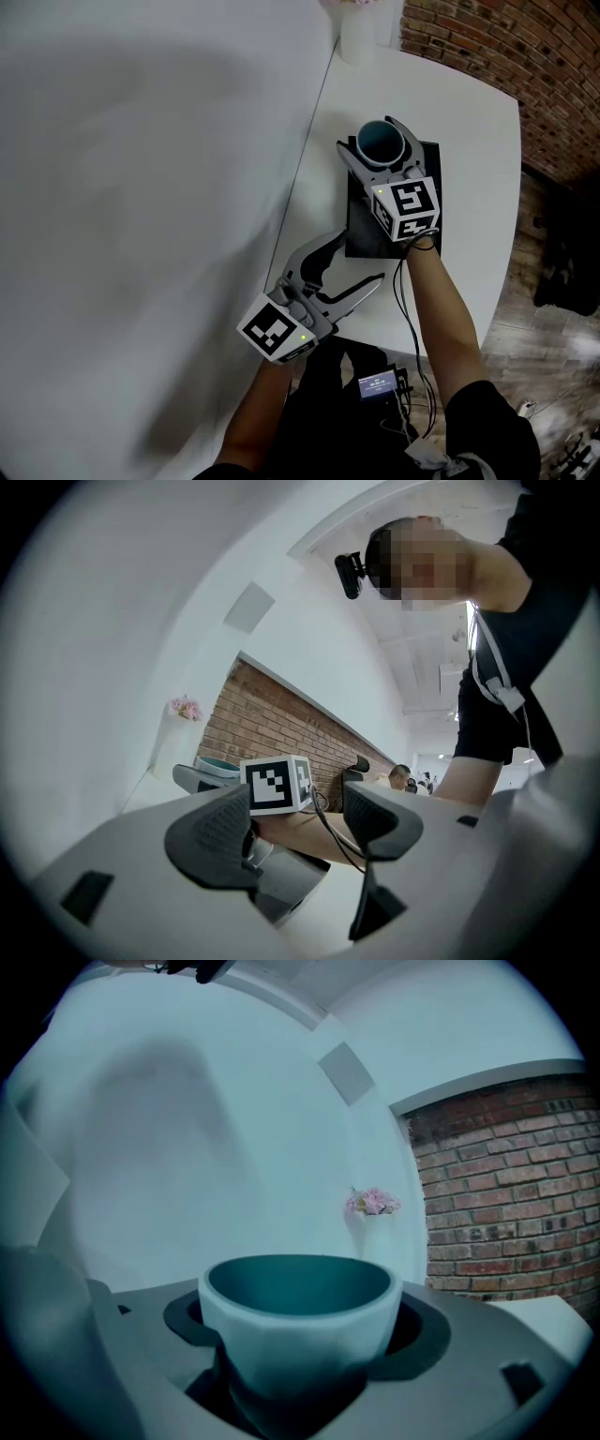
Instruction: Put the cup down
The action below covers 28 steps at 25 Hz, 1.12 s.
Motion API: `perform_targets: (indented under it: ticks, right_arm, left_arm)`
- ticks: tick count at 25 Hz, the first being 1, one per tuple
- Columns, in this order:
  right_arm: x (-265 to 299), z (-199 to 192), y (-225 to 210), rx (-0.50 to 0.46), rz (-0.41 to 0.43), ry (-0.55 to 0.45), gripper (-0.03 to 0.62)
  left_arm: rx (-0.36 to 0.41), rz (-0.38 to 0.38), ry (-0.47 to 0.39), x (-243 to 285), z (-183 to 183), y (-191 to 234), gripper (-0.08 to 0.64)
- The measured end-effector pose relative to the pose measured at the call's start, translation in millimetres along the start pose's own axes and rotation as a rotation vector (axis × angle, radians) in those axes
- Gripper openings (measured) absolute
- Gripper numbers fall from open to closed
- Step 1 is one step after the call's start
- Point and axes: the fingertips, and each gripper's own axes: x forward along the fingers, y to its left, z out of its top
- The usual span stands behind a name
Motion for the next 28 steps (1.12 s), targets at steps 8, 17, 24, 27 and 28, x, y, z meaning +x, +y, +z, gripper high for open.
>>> perform_targets:
  ticks: [8, 17, 24, 27, 28]
  right_arm:
    - [-6.3, -15.5, 3.2, 0.004, -0.017, 0.040, 0.419]
    - [-10.3, -11.1, 1.9, 0.041, -0.016, 0.012, 0.419]
    - [-11.1, -8.2, 4.2, 0.029, -0.010, 0.015, 0.440]
    - [-15.7, -12.5, 5.3, 0.019, -0.019, 0.026, 0.440]
    - [-16.8, -13.3, 5.5, 0.023, -0.019, 0.027, 0.440]
  left_arm:
    - [-0.005, -0.014, -0.007, -0.3, -1.0, -1.0, 0.302]
    - [-0.012, 0.007, -0.027, 0.2, 5.6, 0.8, 0.302]
    - [-0.009, -0.003, -0.018, -3.4, 2.0, 0.9, 0.302]
    - [-0.007, 0.001, -0.022, -4.5, 2.6, 0.2, 0.304]
    - [-0.007, 0.002, -0.025, -4.3, 3.6, -0.1, 0.303]
